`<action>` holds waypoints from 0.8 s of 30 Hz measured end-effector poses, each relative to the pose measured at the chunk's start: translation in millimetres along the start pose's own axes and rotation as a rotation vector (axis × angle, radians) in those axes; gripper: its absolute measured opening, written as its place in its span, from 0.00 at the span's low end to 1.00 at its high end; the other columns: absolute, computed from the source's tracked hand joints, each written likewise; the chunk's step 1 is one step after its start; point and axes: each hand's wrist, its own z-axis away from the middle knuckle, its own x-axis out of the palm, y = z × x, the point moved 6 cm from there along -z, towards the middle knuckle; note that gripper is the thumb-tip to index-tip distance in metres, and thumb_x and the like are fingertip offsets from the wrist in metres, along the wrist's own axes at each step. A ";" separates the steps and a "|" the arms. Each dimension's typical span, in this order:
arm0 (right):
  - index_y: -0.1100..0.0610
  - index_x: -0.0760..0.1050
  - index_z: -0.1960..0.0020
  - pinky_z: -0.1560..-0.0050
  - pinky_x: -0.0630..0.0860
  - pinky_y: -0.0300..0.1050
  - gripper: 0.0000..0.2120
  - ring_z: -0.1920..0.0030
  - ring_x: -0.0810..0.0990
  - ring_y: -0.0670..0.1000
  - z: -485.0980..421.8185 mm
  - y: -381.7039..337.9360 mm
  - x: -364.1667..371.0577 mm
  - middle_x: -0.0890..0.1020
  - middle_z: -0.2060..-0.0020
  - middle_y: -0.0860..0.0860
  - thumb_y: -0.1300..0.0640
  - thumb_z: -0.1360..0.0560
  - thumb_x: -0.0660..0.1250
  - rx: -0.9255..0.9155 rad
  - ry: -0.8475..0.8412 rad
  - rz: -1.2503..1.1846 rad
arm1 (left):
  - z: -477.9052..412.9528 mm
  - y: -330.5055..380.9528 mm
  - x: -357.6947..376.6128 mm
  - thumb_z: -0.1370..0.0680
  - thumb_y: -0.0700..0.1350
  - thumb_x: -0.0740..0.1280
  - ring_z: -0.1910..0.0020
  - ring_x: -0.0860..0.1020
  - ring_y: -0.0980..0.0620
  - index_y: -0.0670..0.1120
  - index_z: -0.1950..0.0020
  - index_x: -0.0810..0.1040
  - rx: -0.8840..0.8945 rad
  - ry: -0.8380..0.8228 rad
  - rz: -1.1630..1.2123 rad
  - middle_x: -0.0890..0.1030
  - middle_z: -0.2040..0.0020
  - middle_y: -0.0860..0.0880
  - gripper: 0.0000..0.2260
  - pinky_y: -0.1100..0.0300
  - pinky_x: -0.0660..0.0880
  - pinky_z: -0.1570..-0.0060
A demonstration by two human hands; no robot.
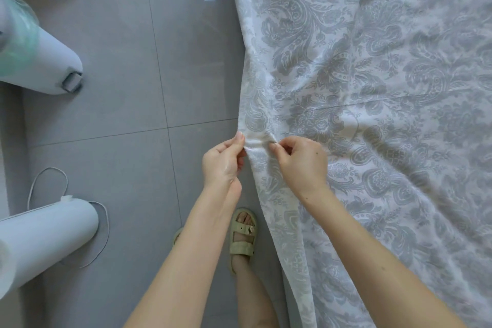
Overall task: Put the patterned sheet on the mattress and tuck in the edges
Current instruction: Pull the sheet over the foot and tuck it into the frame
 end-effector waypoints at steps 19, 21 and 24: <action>0.56 0.60 0.75 0.72 0.56 0.44 0.24 0.76 0.63 0.52 -80.2 65.4 -83.5 0.64 0.78 0.51 0.49 0.25 0.66 0.214 0.109 0.123 | -14.4 -25.2 76.3 0.21 0.52 0.63 0.33 0.70 0.49 0.42 0.28 0.66 0.050 -0.302 -0.475 0.70 0.31 0.47 0.24 0.54 0.68 0.35; 0.56 0.62 0.73 0.73 0.55 0.44 0.24 0.74 0.66 0.53 -84.1 67.5 -84.4 0.66 0.77 0.50 0.46 0.25 0.65 0.167 0.122 0.262 | -18.8 -35.0 97.0 0.21 0.52 0.64 0.32 0.70 0.48 0.41 0.27 0.63 0.066 -0.346 -0.535 0.70 0.31 0.47 0.26 0.58 0.67 0.37; 0.56 0.62 0.72 0.72 0.56 0.44 0.23 0.69 0.69 0.55 -89.8 71.5 -79.0 0.68 0.75 0.50 0.46 0.25 0.66 0.147 0.103 0.305 | -30.2 -46.5 108.8 0.23 0.53 0.66 0.35 0.72 0.46 0.41 0.29 0.65 0.077 -0.316 -0.694 0.73 0.34 0.46 0.27 0.58 0.69 0.39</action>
